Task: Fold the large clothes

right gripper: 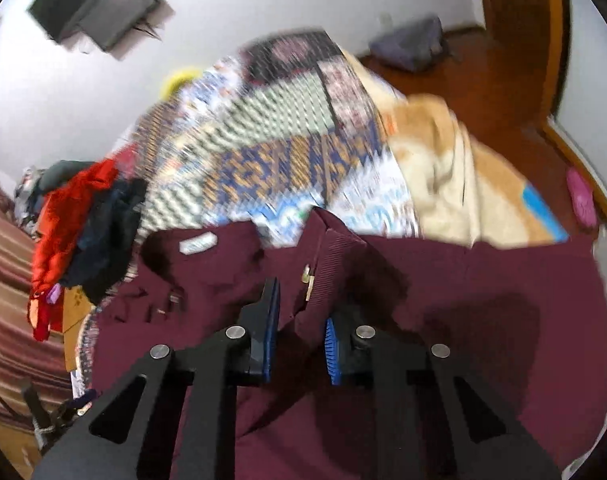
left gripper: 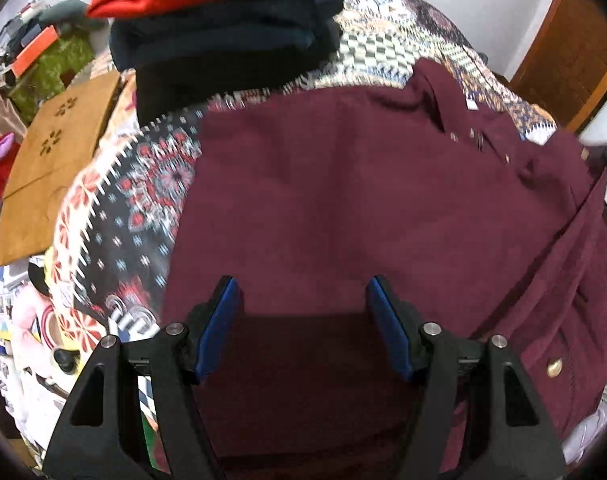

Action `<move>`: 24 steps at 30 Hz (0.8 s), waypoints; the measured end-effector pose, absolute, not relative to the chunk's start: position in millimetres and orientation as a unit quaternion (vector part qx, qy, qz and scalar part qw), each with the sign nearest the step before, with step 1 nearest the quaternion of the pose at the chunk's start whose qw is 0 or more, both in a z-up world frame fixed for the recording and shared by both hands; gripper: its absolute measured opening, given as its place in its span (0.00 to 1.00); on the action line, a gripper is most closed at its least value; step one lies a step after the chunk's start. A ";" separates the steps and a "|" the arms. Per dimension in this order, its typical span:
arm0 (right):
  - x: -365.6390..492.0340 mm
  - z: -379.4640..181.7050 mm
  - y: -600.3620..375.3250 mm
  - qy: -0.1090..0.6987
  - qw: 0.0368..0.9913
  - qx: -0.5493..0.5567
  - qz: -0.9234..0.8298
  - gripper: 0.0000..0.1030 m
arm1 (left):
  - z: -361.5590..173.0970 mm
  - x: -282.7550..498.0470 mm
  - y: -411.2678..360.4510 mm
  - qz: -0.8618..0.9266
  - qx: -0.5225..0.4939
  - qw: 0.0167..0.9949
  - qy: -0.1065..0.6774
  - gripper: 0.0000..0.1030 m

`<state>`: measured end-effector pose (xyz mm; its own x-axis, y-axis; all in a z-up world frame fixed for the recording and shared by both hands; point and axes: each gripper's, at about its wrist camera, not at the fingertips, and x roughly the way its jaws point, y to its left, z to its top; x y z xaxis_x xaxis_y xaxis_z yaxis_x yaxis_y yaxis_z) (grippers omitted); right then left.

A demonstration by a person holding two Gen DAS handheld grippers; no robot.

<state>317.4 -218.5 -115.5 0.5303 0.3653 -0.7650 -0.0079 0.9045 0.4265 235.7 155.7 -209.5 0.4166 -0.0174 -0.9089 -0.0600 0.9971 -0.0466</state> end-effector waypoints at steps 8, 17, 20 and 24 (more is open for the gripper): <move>263.6 -60.7 -219.6 0.392 0.904 0.129 0.115 0.16 | -207.4 226.4 134.3 -0.020 -0.031 0.843 0.536 0.65; 245.9 -129.3 -254.9 0.473 0.868 0.139 0.059 0.28 | -208.1 216.4 126.4 -0.023 -0.037 0.845 0.533 0.66; 232.8 -142.8 -266.3 0.495 0.855 0.146 0.049 0.38 | -207.4 212.1 128.4 -0.021 -0.045 0.845 0.532 0.68; 213.9 -148.3 -272.7 0.502 0.853 0.137 0.040 0.52 | -204.9 207.4 125.8 -0.018 -0.040 0.846 0.531 0.68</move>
